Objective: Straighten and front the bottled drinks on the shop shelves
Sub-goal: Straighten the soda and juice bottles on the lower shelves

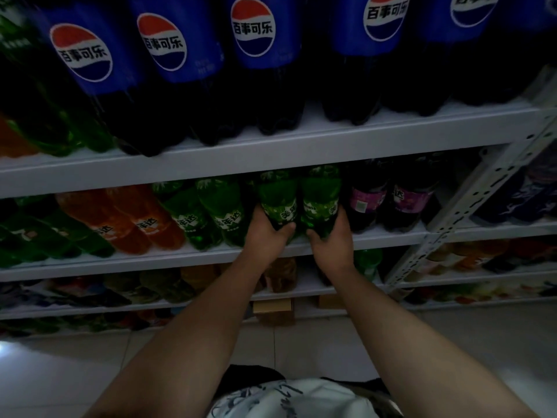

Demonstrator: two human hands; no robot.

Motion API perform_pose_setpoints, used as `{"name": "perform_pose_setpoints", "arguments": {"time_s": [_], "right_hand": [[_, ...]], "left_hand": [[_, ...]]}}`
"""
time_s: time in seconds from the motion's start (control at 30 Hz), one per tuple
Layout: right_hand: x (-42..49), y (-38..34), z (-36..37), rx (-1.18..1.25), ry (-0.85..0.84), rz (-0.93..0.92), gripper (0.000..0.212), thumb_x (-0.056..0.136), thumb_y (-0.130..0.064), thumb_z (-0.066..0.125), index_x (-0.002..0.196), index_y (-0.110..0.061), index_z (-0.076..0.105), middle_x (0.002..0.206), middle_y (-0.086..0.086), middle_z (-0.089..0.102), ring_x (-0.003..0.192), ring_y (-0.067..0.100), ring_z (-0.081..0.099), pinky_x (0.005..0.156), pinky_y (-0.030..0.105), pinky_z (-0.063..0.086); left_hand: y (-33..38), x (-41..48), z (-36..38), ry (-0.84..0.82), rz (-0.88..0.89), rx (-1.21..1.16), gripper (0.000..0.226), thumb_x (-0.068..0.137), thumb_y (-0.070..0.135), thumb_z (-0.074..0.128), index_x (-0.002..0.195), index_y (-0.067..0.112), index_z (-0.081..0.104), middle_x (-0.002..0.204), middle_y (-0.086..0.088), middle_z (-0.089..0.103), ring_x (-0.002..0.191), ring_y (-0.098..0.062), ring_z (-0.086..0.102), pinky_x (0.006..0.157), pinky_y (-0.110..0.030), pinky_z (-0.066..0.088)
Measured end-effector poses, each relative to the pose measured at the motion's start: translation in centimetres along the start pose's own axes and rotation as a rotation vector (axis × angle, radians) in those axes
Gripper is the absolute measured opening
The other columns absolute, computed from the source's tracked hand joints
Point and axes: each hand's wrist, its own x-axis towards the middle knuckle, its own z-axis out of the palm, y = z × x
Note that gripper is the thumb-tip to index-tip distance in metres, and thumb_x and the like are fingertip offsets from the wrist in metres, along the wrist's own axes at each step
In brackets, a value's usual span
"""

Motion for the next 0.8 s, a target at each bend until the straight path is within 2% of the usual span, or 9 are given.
{"name": "perform_pose_setpoints", "arguments": {"time_s": [0.13, 0.23, 0.37, 0.47, 0.53, 0.67, 0.8], "right_hand": [[-0.5, -0.8, 1.4, -0.093, 0.128, 0.055, 0.084, 0.069, -0.021, 0.082, 0.136, 0.002, 0.037, 0.131, 0.02, 0.045, 0.123, 0.033, 0.039, 0.102, 0.037, 0.034], [-0.3, -0.4, 1.1, -0.124, 0.082, 0.051, 0.087, 0.07, -0.024, 0.08, 0.141, -0.002, 0.033, 0.135, 0.018, 0.041, 0.125, 0.029, 0.035, 0.104, 0.032, 0.03], [0.2, 0.3, -0.7, 0.002, -0.091, -0.046, 0.08, 0.077, -0.017, 0.073, 0.144, -0.016, 0.029, 0.14, 0.008, 0.044, 0.128, 0.018, 0.04, 0.107, 0.031, 0.034], [-0.1, 0.3, -0.4, -0.056, -0.043, 0.019, 0.08, 0.076, -0.021, 0.076, 0.142, -0.01, 0.033, 0.138, 0.012, 0.045, 0.127, 0.025, 0.041, 0.105, 0.034, 0.036], [-0.6, -0.2, 0.4, -0.086, 0.016, 0.06, 0.084, 0.075, -0.021, 0.078, 0.142, -0.004, 0.031, 0.137, 0.017, 0.042, 0.126, 0.026, 0.037, 0.102, 0.029, 0.032], [-1.2, -0.7, 1.0, -0.122, 0.072, 0.106, 0.088, 0.071, -0.02, 0.08, 0.142, 0.0, 0.031, 0.136, 0.021, 0.039, 0.121, 0.026, 0.032, 0.097, 0.028, 0.029], [-0.8, 0.1, -0.1, -0.176, -0.027, 0.036, 0.089, 0.074, -0.025, 0.077, 0.145, -0.008, 0.027, 0.139, 0.016, 0.039, 0.123, 0.028, 0.034, 0.095, 0.033, 0.036]], "left_hand": [[0.6, -1.1, 1.1, 0.149, -0.139, 0.093, 0.088, 0.062, 0.04, 0.086, 0.13, 0.007, 0.04, 0.126, -0.013, 0.054, 0.116, -0.027, 0.053, 0.09, -0.031, 0.047], [0.2, -1.1, 1.3, 0.157, -0.142, 0.1, 0.085, 0.066, 0.038, 0.084, 0.131, 0.006, 0.039, 0.127, -0.014, 0.053, 0.117, -0.029, 0.052, 0.093, -0.033, 0.045], [-0.7, -0.6, 0.4, 0.018, -0.096, 0.091, 0.081, 0.074, 0.034, 0.079, 0.136, 0.007, 0.035, 0.129, -0.013, 0.054, 0.118, -0.028, 0.053, 0.092, -0.027, 0.042], [-0.8, 0.4, -1.2, -0.138, -0.086, 0.123, 0.08, 0.076, 0.031, 0.078, 0.139, 0.009, 0.034, 0.133, -0.01, 0.053, 0.121, -0.025, 0.051, 0.091, -0.021, 0.036], [-0.8, 1.0, -1.9, -0.196, -0.089, 0.185, 0.08, 0.077, 0.032, 0.077, 0.14, 0.008, 0.033, 0.136, -0.011, 0.052, 0.123, -0.025, 0.049, 0.092, -0.02, 0.034], [0.2, 0.1, -1.2, -0.087, -0.161, 0.332, 0.082, 0.069, 0.049, 0.079, 0.127, 0.003, 0.046, 0.122, -0.014, 0.059, 0.111, -0.028, 0.058, 0.084, -0.027, 0.048], [0.6, -0.5, -0.6, 0.022, -0.165, 0.375, 0.085, 0.063, 0.049, 0.084, 0.122, 0.003, 0.045, 0.116, -0.015, 0.061, 0.106, -0.03, 0.061, 0.082, -0.038, 0.054]]}}
